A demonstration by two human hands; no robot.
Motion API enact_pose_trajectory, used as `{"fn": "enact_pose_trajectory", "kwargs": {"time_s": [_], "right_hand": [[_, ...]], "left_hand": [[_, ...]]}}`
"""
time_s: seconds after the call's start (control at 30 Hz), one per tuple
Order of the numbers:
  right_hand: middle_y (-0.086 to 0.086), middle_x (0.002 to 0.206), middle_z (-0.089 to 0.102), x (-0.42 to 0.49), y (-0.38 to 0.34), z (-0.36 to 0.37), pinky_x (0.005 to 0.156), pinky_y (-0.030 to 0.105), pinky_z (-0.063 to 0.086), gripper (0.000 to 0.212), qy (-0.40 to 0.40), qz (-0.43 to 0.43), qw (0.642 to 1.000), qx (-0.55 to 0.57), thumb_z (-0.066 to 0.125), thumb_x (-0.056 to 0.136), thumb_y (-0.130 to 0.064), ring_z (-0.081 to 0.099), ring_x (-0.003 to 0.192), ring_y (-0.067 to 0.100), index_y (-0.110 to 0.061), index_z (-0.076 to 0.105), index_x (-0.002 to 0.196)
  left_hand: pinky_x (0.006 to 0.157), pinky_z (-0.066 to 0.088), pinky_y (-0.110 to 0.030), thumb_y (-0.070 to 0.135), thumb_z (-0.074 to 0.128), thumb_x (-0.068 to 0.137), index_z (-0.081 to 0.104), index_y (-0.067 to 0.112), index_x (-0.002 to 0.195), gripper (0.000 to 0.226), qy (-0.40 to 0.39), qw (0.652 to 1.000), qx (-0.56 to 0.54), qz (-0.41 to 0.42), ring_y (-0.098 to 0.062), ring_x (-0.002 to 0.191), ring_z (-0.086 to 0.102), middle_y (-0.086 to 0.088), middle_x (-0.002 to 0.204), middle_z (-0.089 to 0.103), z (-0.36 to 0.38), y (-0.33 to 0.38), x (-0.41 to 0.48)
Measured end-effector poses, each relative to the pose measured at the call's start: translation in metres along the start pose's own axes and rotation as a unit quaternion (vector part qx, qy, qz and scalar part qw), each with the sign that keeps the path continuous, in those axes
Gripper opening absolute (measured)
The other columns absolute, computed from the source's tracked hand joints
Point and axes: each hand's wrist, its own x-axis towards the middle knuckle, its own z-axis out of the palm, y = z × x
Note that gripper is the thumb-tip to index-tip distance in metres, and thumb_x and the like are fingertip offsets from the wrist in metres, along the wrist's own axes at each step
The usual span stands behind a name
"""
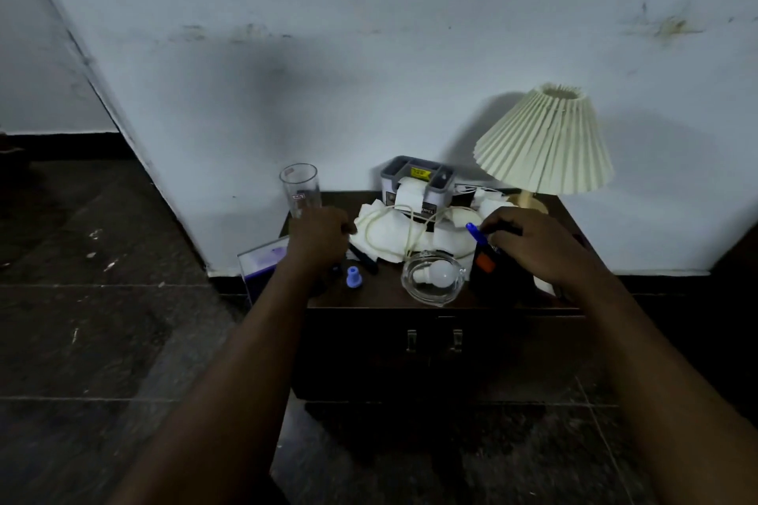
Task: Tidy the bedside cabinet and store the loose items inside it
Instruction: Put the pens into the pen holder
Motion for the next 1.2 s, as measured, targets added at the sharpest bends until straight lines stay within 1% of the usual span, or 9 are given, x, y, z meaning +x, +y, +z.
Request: {"fn": "enact_pose_trajectory", "kwargs": {"time_s": [0.17, 0.37, 0.43, 0.53, 0.67, 0.77, 0.87, 1.1, 1.2], "right_hand": [[-0.011, 0.098, 0.067, -0.002, 0.003, -0.003, 0.075, 0.022, 0.047, 0.017, 0.105, -0.028, 0.994, 0.005, 0.063, 0.093, -0.011, 0.065, 0.093, 0.011, -0.02, 0.076, 0.1], [0.003, 0.116, 0.067, -0.003, 0.027, -0.016, 0.073, 0.014, 0.042, 0.023, 0.145, 0.024, 0.989, 0.004, 0.059, 0.091, -0.008, 0.063, 0.099, 0.018, -0.025, 0.071, 0.102], [0.003, 0.119, 0.066, -0.004, 0.034, -0.02, 0.066, 0.005, 0.039, 0.023, 0.134, 0.036, 0.99, 0.001, 0.058, 0.094, -0.008, 0.061, 0.102, 0.015, -0.022, 0.071, 0.106], [-0.001, 0.12, 0.066, -0.003, 0.037, -0.021, 0.073, 0.009, 0.04, 0.021, 0.125, 0.047, 0.99, 0.04, 0.061, 0.095, -0.01, 0.062, 0.106, 0.012, -0.023, 0.071, 0.108], [0.0, 0.115, 0.069, 0.004, 0.036, -0.016, 0.074, 0.022, 0.048, 0.014, 0.139, 0.054, 0.984, 0.094, 0.066, 0.092, -0.02, 0.067, 0.101, 0.011, -0.029, 0.071, 0.102], [-0.003, 0.103, 0.069, 0.01, 0.036, -0.009, 0.081, 0.036, 0.054, 0.005, 0.158, 0.072, 0.984, 0.045, 0.065, 0.091, -0.032, 0.067, 0.093, 0.015, -0.033, 0.069, 0.094], [0.001, 0.097, 0.071, 0.013, 0.036, -0.004, 0.083, 0.038, 0.054, 0.015, 0.159, 0.103, 0.98, 0.061, 0.068, 0.093, -0.029, 0.068, 0.09, 0.021, -0.018, 0.077, 0.097], [0.015, 0.083, 0.074, 0.017, 0.045, -0.006, 0.049, 0.028, 0.044, 0.018, 0.098, 0.165, 0.974, 0.119, 0.067, 0.088, -0.011, 0.063, 0.058, 0.023, -0.016, 0.079, 0.1], [0.022, 0.079, 0.072, 0.017, 0.048, -0.008, 0.046, 0.028, 0.046, 0.018, 0.09, 0.197, 0.961, 0.172, 0.062, 0.089, -0.002, 0.062, 0.055, 0.028, -0.007, 0.074, 0.101]], "left_hand": [[0.111, 0.028, -0.058, 0.028, 0.06, 0.089, 0.074, 0.035, 0.11, 0.026, -0.138, 0.985, 0.091, 0.049, -0.034, 0.128, 0.046, -0.002, 0.126, 0.061, 0.028, 0.023, -0.003], [0.112, 0.029, -0.057, 0.022, 0.063, 0.089, 0.071, 0.039, 0.108, 0.026, -0.123, 0.985, 0.098, 0.074, -0.032, 0.128, 0.043, -0.001, 0.124, 0.057, 0.034, 0.02, 0.008], [0.103, 0.041, -0.047, 0.019, 0.066, 0.088, 0.07, 0.041, 0.101, 0.026, -0.066, 0.994, 0.023, 0.089, -0.031, 0.121, 0.056, -0.001, 0.117, 0.066, 0.022, 0.018, 0.013], [0.082, 0.044, -0.03, 0.021, 0.07, 0.091, 0.073, 0.025, 0.109, 0.019, 0.094, 0.983, -0.136, 0.075, -0.022, 0.104, 0.069, 0.001, 0.107, 0.075, -0.015, 0.036, 0.012], [0.079, 0.053, -0.022, 0.019, 0.076, 0.089, 0.071, 0.02, 0.104, 0.016, 0.214, 0.863, -0.447, 0.096, -0.001, 0.089, 0.07, 0.013, 0.092, 0.074, -0.062, 0.093, -0.005], [0.079, 0.056, -0.022, 0.014, 0.077, 0.089, 0.071, 0.015, 0.106, 0.018, 0.164, 0.832, -0.52, 0.107, -0.004, 0.088, 0.072, 0.007, 0.093, 0.077, -0.056, 0.138, -0.019], [0.085, 0.057, -0.027, 0.017, 0.077, 0.09, 0.071, 0.017, 0.106, 0.017, 0.116, 0.838, -0.523, 0.104, -0.003, 0.094, 0.07, 0.009, 0.097, 0.076, -0.023, 0.161, -0.027], [0.098, 0.054, -0.038, 0.029, 0.076, 0.088, 0.074, 0.024, 0.106, 0.019, 0.01, 0.895, -0.443, 0.059, -0.002, 0.104, 0.068, 0.012, 0.105, 0.075, 0.026, 0.159, -0.015], [0.094, 0.053, -0.03, 0.027, 0.072, 0.095, 0.071, 0.026, 0.109, 0.014, -0.057, 0.845, -0.53, 0.036, -0.005, 0.103, 0.067, 0.008, 0.11, 0.074, 0.019, 0.16, -0.019]]}}
